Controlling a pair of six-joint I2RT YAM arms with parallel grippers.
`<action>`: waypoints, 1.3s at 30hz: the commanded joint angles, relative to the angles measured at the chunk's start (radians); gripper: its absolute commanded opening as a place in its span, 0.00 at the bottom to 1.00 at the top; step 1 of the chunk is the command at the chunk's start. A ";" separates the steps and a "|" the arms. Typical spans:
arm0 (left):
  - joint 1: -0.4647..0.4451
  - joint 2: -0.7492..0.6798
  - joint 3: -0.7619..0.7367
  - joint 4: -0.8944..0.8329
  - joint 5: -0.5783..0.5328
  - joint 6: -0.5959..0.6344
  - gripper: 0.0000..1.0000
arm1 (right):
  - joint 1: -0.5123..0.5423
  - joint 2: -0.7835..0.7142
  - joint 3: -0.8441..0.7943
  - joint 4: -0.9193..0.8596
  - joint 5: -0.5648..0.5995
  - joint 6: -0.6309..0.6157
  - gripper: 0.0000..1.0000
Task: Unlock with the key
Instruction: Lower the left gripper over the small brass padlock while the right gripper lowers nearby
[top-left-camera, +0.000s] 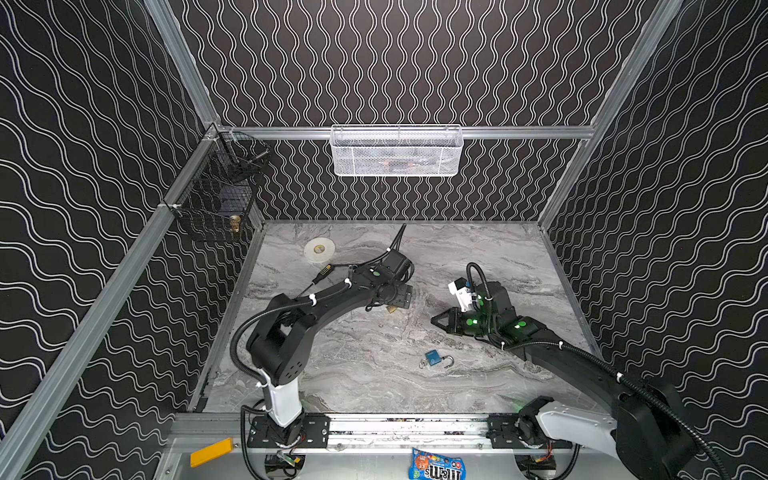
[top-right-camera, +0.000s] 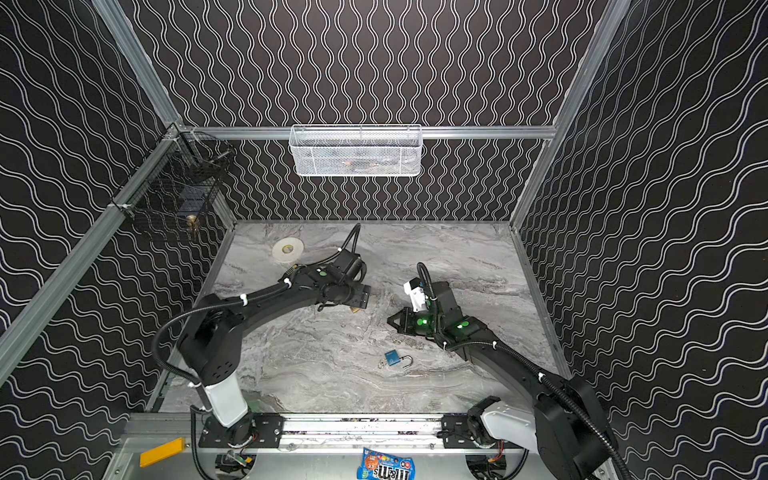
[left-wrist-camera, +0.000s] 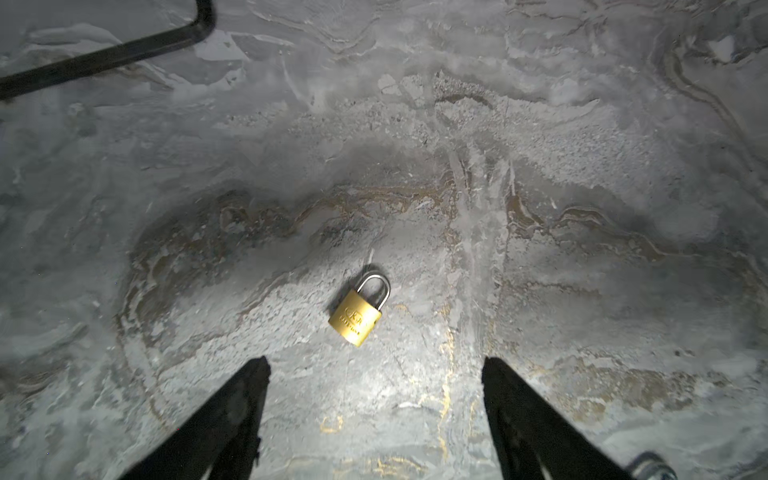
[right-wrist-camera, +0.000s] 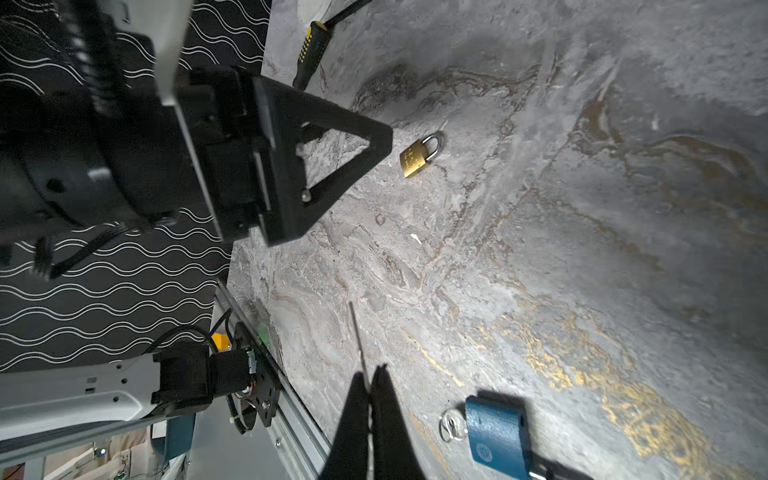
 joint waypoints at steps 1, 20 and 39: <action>0.006 0.052 0.035 -0.032 0.028 0.027 0.86 | -0.006 -0.004 0.014 -0.030 0.012 -0.012 0.00; 0.008 0.248 0.166 -0.100 0.071 -0.030 0.90 | -0.022 0.001 0.049 -0.066 -0.010 -0.050 0.00; -0.014 0.176 0.063 -0.041 0.146 -0.159 0.87 | -0.024 0.014 0.053 -0.044 -0.031 -0.037 0.00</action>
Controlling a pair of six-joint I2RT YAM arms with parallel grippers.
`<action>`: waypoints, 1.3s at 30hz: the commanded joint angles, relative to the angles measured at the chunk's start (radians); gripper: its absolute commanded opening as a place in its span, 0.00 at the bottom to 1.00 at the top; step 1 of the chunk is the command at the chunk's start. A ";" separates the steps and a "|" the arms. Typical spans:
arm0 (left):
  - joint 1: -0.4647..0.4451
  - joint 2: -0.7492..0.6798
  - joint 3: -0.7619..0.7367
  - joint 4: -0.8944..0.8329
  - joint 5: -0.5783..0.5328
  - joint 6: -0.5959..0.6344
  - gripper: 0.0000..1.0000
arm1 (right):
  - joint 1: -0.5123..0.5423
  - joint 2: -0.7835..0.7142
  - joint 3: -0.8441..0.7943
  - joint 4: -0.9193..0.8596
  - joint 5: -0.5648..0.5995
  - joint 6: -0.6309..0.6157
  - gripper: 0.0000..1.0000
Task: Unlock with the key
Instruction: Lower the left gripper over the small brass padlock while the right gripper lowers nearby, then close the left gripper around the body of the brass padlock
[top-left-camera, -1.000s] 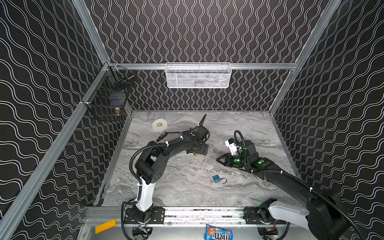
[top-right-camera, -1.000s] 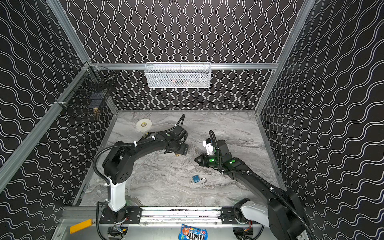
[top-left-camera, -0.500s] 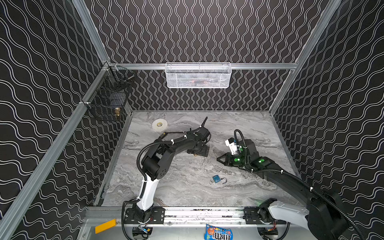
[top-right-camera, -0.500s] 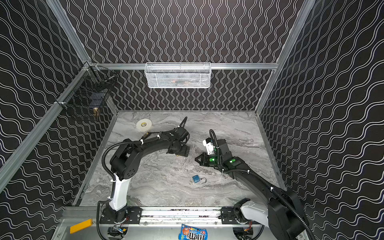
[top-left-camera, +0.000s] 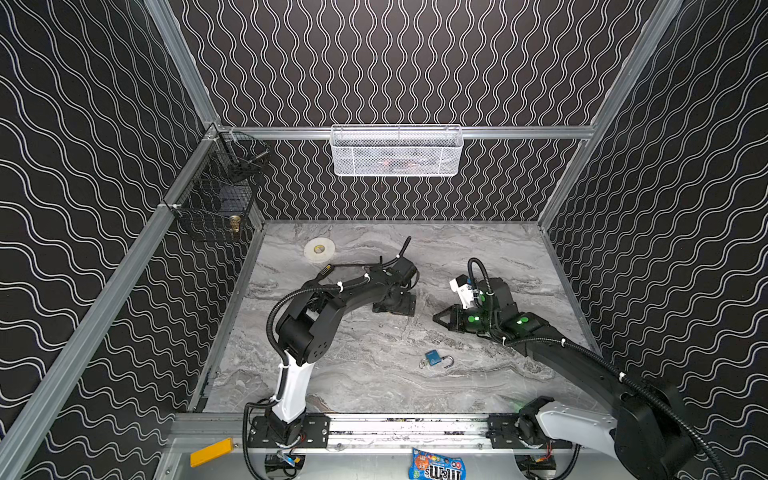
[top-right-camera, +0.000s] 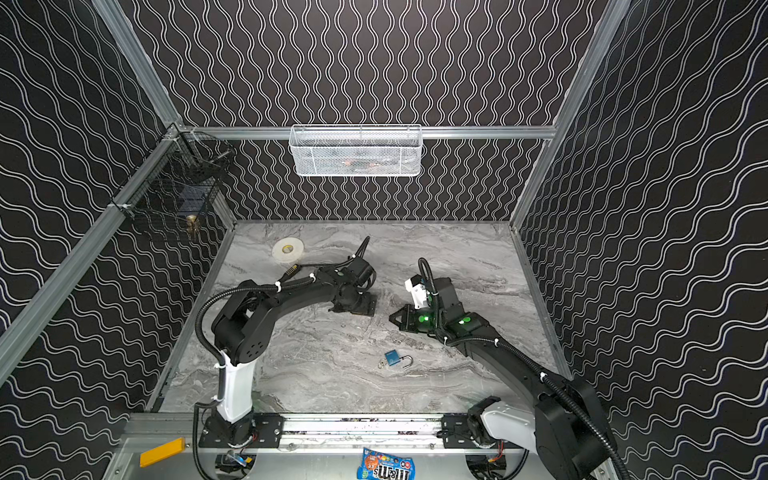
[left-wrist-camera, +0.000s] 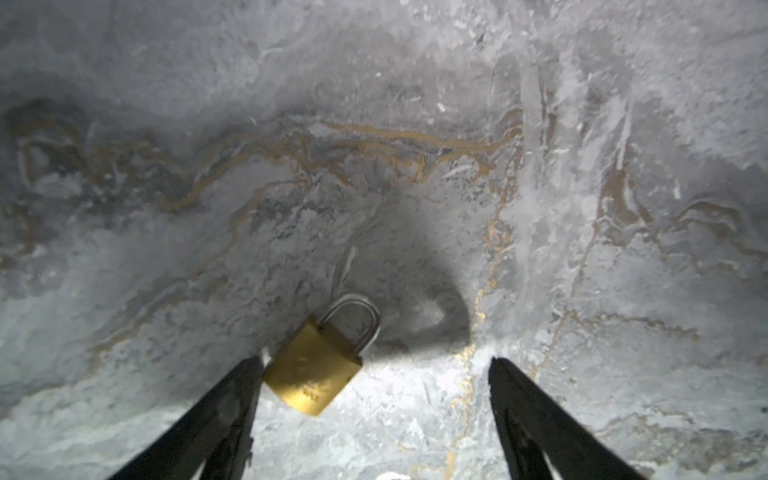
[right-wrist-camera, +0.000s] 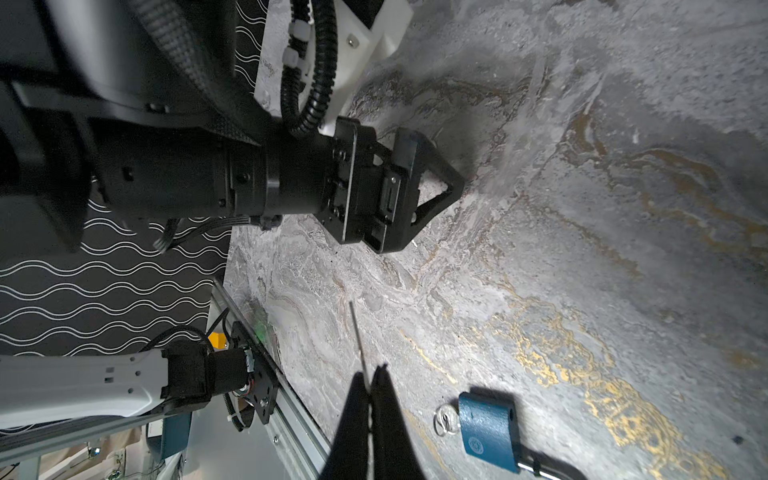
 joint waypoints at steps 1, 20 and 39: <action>-0.012 -0.004 0.001 0.007 0.032 -0.037 0.87 | 0.000 0.004 0.006 0.025 -0.021 0.003 0.00; -0.007 0.042 0.114 -0.096 -0.086 -0.076 0.80 | -0.001 -0.005 0.009 0.008 -0.010 -0.001 0.00; -0.024 0.129 0.213 -0.220 -0.134 -0.076 0.59 | -0.002 -0.002 0.013 0.011 -0.022 0.006 0.00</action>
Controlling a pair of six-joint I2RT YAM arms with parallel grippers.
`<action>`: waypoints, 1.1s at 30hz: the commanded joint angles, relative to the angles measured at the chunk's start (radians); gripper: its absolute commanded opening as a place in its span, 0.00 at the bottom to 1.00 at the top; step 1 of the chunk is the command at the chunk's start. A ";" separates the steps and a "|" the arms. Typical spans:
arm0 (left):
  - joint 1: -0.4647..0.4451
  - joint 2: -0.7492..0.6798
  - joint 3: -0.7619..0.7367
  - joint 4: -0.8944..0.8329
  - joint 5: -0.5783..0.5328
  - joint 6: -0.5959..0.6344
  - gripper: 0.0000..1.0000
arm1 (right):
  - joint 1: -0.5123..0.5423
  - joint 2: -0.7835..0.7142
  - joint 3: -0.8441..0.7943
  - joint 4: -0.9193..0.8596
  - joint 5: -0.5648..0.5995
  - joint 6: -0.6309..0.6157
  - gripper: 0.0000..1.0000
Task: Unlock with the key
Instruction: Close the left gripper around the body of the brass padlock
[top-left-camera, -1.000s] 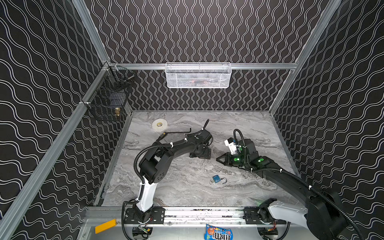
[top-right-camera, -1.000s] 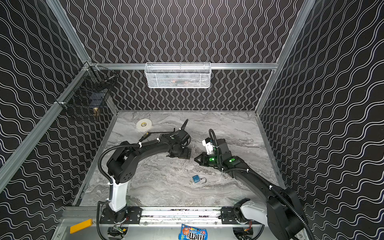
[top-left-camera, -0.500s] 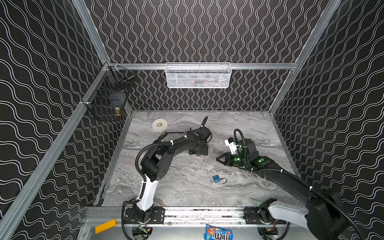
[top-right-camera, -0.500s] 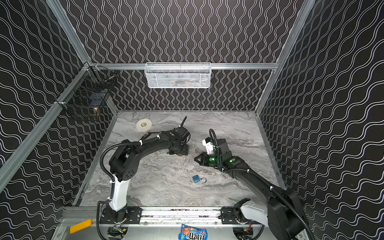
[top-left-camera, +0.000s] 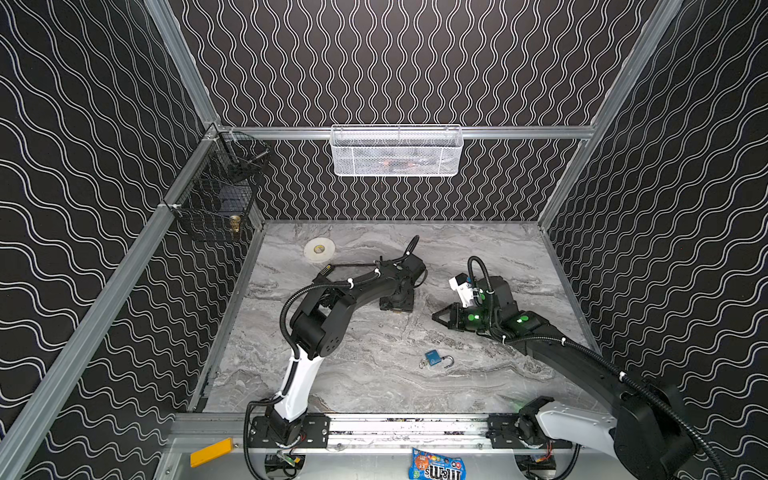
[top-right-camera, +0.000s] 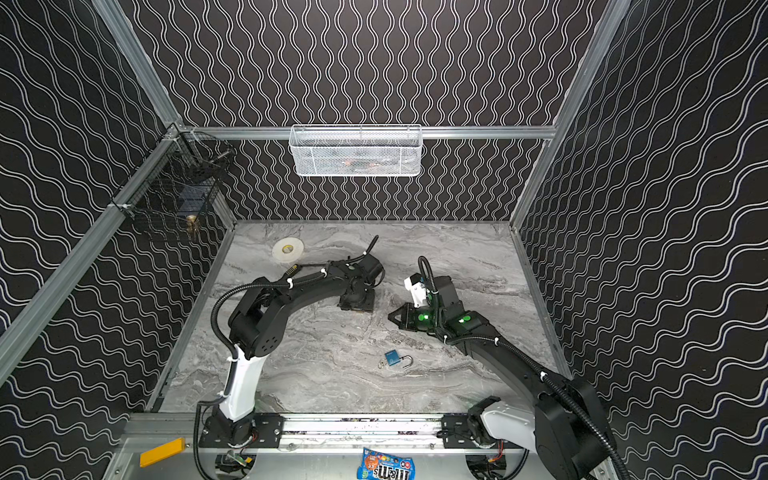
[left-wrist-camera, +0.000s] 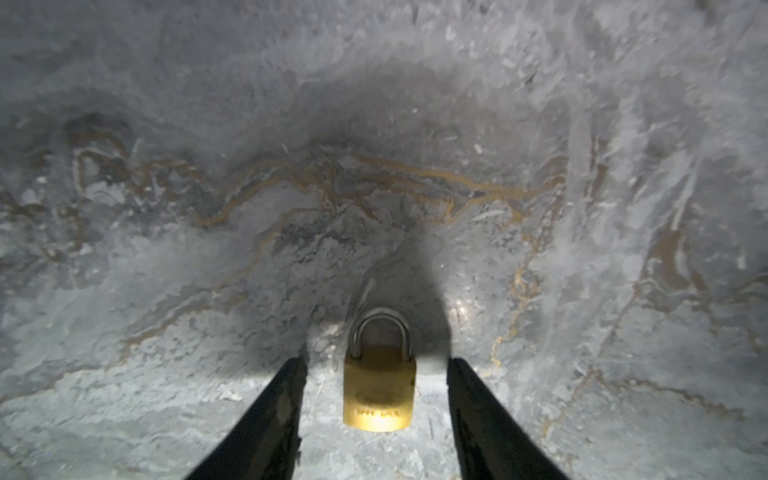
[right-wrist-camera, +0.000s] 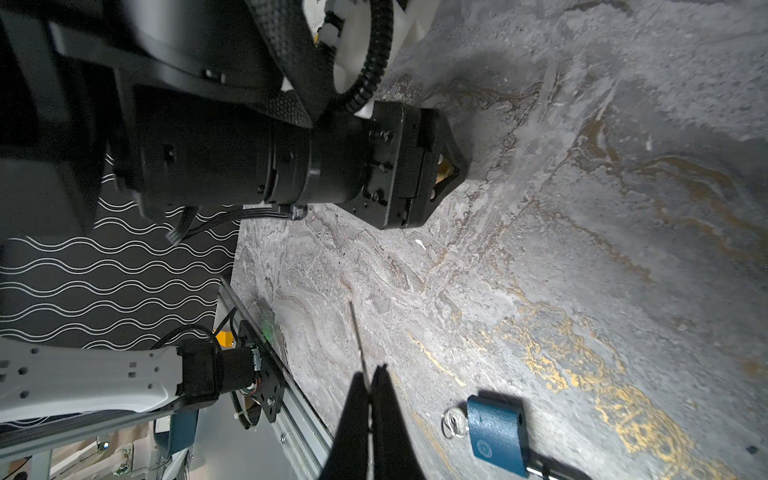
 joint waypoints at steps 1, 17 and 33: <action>-0.002 0.013 0.019 -0.046 -0.013 -0.005 0.59 | -0.001 -0.004 0.000 0.012 -0.005 0.003 0.00; -0.006 0.055 0.057 -0.113 -0.020 -0.066 0.50 | -0.001 0.007 -0.004 0.023 -0.018 0.006 0.00; -0.006 0.037 0.010 -0.089 -0.008 -0.093 0.37 | -0.001 0.018 0.000 0.034 -0.029 0.013 0.00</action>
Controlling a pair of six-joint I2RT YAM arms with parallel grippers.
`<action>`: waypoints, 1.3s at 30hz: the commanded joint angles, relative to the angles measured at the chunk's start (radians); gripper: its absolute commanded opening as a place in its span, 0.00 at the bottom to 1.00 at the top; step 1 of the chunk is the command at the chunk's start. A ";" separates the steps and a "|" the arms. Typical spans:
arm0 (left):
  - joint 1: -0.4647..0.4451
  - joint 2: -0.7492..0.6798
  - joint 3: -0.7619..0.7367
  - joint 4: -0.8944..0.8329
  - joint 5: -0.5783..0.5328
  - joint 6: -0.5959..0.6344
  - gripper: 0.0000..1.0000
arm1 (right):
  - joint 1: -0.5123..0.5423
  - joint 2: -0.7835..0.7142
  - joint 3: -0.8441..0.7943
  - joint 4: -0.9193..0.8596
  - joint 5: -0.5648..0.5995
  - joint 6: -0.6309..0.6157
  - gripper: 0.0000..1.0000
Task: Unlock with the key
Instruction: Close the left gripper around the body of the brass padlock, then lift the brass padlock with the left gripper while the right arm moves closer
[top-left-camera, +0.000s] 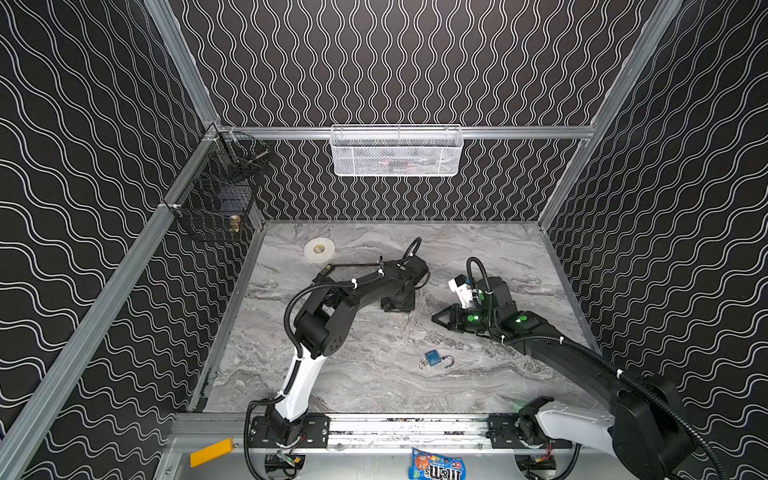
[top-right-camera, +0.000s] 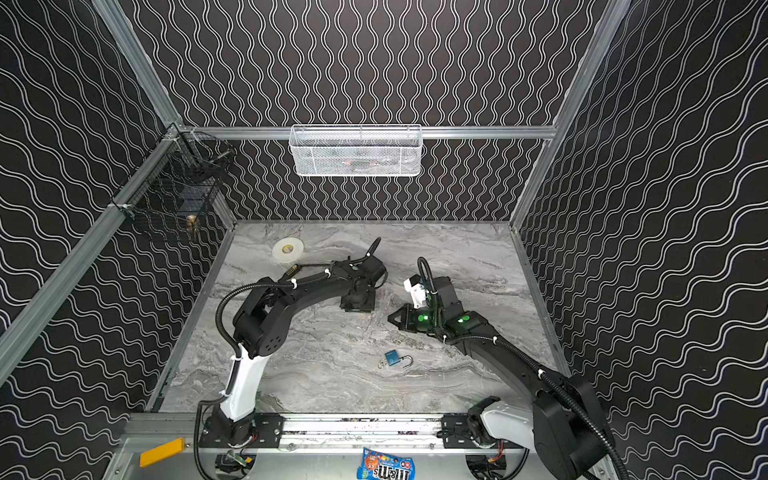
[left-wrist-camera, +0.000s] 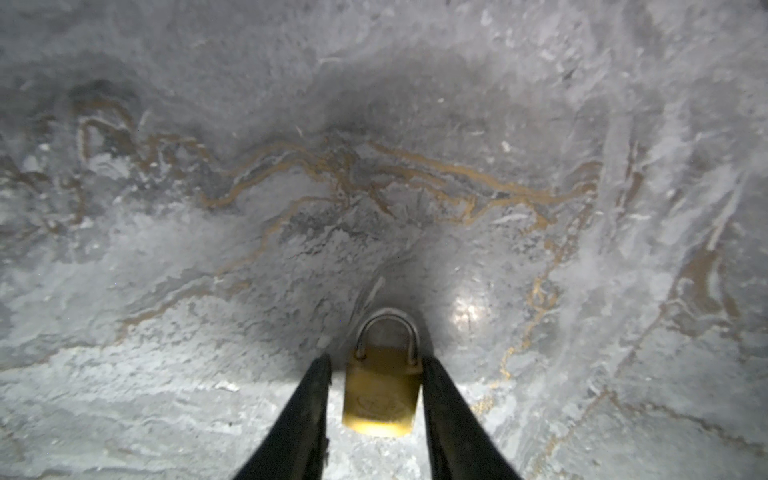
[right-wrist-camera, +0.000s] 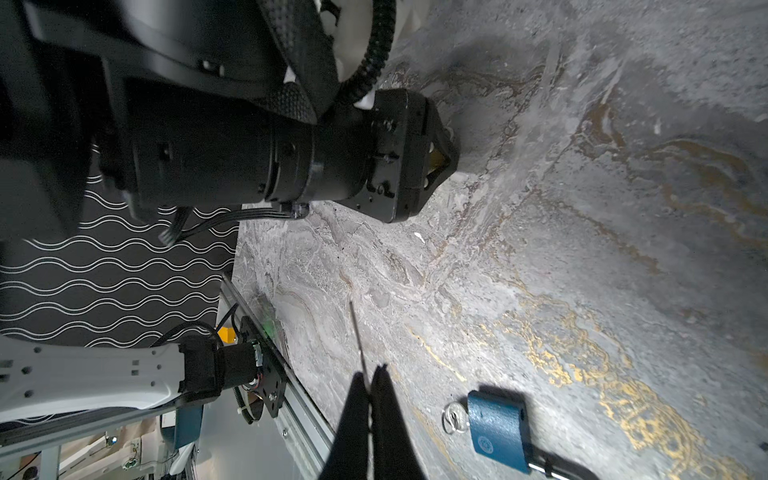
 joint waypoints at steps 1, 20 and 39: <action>0.002 0.012 -0.009 -0.050 0.014 -0.014 0.37 | -0.001 0.003 0.006 0.032 -0.015 0.005 0.00; 0.002 -0.039 -0.030 -0.023 0.020 -0.039 0.26 | 0.001 -0.002 0.001 0.029 -0.017 0.007 0.00; -0.091 -0.521 -0.404 0.198 -0.094 -0.512 0.18 | 0.080 -0.121 -0.049 -0.009 0.145 0.137 0.00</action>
